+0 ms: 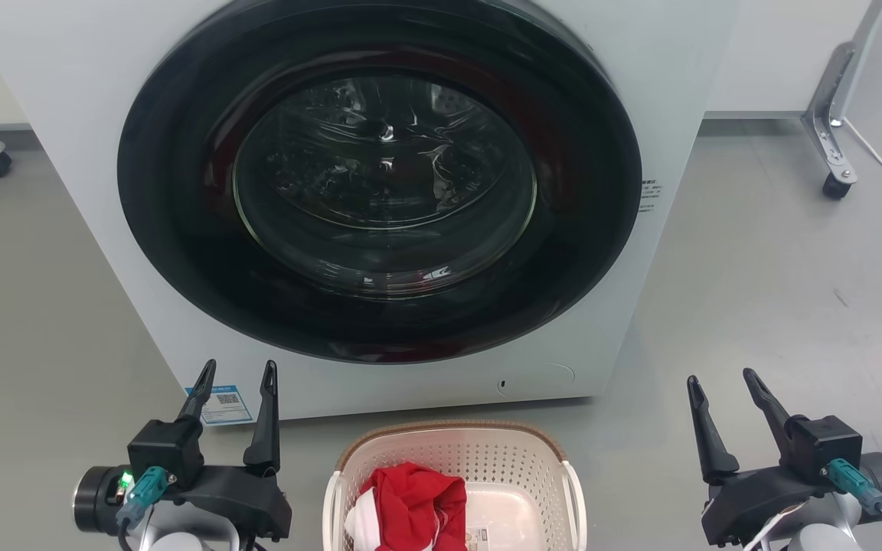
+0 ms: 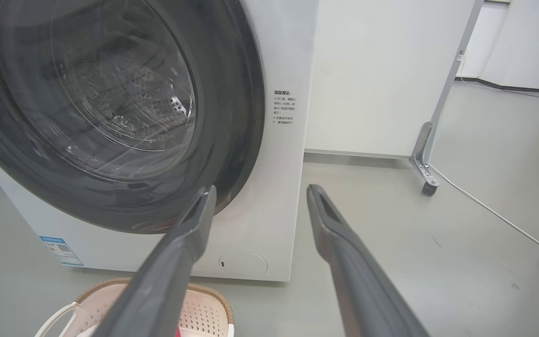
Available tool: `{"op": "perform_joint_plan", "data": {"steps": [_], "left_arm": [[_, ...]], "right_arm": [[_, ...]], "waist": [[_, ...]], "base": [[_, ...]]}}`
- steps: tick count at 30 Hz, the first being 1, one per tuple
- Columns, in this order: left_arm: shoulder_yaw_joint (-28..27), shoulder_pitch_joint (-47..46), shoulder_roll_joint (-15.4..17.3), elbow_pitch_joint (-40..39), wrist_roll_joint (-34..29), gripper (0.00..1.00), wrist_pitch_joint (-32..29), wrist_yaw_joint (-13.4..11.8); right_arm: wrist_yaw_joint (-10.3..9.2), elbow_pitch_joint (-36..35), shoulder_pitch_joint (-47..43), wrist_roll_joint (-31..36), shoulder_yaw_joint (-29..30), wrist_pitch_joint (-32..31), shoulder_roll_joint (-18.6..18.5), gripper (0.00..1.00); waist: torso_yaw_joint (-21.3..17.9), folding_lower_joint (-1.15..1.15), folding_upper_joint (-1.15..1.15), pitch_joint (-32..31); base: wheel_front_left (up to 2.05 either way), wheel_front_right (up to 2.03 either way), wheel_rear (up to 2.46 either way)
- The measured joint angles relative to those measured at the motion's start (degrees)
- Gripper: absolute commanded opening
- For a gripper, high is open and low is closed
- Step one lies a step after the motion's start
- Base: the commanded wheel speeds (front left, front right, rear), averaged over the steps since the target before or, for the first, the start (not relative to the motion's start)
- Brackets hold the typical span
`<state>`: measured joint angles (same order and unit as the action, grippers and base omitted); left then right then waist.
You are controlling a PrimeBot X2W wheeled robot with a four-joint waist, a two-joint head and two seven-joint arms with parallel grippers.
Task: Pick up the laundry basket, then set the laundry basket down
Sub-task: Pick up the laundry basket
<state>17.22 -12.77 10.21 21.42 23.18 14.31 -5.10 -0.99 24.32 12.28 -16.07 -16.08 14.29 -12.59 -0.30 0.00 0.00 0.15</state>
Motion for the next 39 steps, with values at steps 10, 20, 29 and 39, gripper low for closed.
{"op": "perform_joint_plan", "data": {"steps": [10,20,29,39], "left_arm": [[-0.1,0.0,-0.3,-1.1,0.0,1.00,0.0,0.0],[-0.1,-1.5,-1.0,-2.5,0.0,1.00,0.0,0.0],[-0.2,-4.9,-1.7,-2.4,0.1,1.00,0.0,-0.1],[-0.1,-10.4,-2.5,-0.1,0.5,1.00,0.0,1.2]], "right_arm": [[0.51,-1.0,0.3,0.0,0.8,0.0,0.5,1.00],[0.58,-1.8,2.6,0.0,1.2,0.0,1.1,1.00],[1.08,-1.2,5.9,0.0,2.0,0.0,1.4,1.00],[1.76,0.0,10.4,0.0,2.1,0.0,1.5,1.00]], "waist": [[0.3,0.00,0.00,2.0],[0.5,0.01,0.00,7.1],[0.5,0.01,0.00,14.1],[0.6,0.01,0.01,22.5]], "base": [[0.00,0.00,0.00],[0.00,0.00,0.00],[0.00,0.00,0.00],[0.00,0.00,0.00]]}}
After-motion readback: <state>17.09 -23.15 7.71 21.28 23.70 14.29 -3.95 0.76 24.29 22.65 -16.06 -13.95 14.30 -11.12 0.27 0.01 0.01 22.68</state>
